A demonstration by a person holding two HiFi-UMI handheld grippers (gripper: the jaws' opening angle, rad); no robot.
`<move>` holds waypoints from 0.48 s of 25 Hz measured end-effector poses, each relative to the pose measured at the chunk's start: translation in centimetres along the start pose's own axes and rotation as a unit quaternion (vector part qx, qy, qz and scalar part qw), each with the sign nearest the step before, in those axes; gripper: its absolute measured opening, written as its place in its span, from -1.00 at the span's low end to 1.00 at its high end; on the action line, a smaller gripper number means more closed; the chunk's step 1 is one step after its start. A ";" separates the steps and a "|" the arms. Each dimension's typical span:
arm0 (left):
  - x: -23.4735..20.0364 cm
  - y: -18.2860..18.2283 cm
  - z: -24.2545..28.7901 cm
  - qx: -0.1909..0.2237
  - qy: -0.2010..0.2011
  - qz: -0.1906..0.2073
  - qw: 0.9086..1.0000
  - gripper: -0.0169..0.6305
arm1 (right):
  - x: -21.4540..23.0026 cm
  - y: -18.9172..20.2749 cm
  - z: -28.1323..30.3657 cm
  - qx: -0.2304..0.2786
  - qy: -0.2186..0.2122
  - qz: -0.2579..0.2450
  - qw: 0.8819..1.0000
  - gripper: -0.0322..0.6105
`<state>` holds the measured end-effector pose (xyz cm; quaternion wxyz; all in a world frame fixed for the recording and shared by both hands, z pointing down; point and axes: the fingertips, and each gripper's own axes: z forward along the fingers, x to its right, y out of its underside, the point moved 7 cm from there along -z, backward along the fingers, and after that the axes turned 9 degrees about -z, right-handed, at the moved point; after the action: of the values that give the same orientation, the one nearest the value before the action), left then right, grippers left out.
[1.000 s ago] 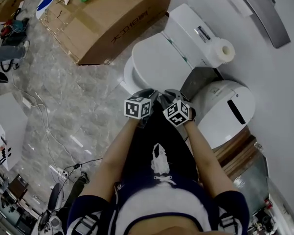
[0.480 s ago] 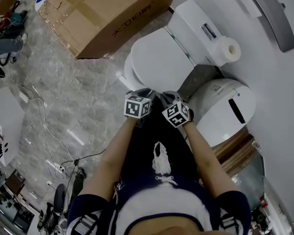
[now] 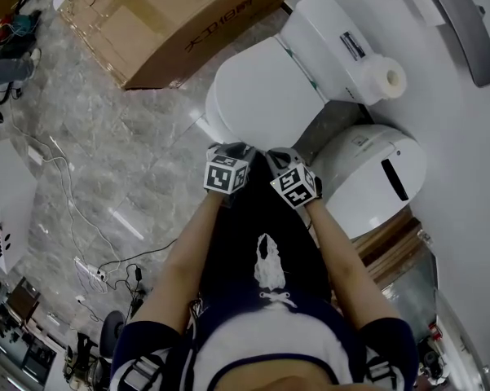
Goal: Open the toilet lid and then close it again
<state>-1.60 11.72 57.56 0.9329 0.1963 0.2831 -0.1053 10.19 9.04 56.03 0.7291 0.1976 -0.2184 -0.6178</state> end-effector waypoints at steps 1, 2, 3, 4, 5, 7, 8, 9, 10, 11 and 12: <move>-0.2 0.2 0.0 -0.003 -0.002 -0.002 1.000 -0.65 | -0.1 -0.1 0.0 0.001 0.000 0.003 1.000 -0.87; -0.4 0.4 0.0 -0.005 -0.003 -0.003 1.000 -0.65 | -0.2 -0.1 0.0 0.001 0.000 0.007 1.000 -0.87; -0.5 0.6 0.1 -0.007 -0.004 -0.004 1.000 -0.65 | -0.3 -0.2 0.0 0.002 -0.001 0.010 1.000 -0.87; -0.7 0.7 0.1 -0.007 -0.004 -0.005 1.000 -0.65 | -0.4 -0.3 0.1 0.002 0.000 0.012 1.000 -0.87; -0.8 0.7 0.1 -0.007 -0.005 -0.006 1.000 -0.65 | -0.4 -0.3 0.1 0.002 0.000 0.014 1.000 -0.87; -1.1 0.8 0.2 -0.008 -0.006 -0.008 1.000 -0.65 | -0.4 -0.4 0.2 0.001 0.001 0.016 1.000 -0.87; -1.2 0.8 0.3 -0.010 -0.007 -0.008 1.000 -0.65 | -0.4 -0.4 0.3 0.000 0.001 0.017 1.000 -0.87; -1.3 0.9 0.3 -0.011 -0.007 -0.009 1.000 -0.65 | -0.5 -0.4 0.3 0.001 0.001 0.019 1.000 -0.87; -1.4 1.0 0.4 -0.013 -0.007 -0.009 1.000 -0.65 | -0.6 -0.3 0.3 0.001 0.000 0.022 1.000 -0.87; -1.5 1.2 0.4 -0.014 -0.007 -0.009 1.000 -0.65 | -0.7 -0.3 0.3 0.002 0.000 0.024 1.000 -0.87; -1.5 1.3 0.4 -0.015 -0.007 -0.009 1.000 -0.65 | -0.8 -0.2 0.3 0.003 0.000 0.026 1.000 -0.87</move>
<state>-2.26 12.82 59.16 0.9368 0.1789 0.2795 -0.1106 9.72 9.78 56.09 0.7441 0.1937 -0.2252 -0.5984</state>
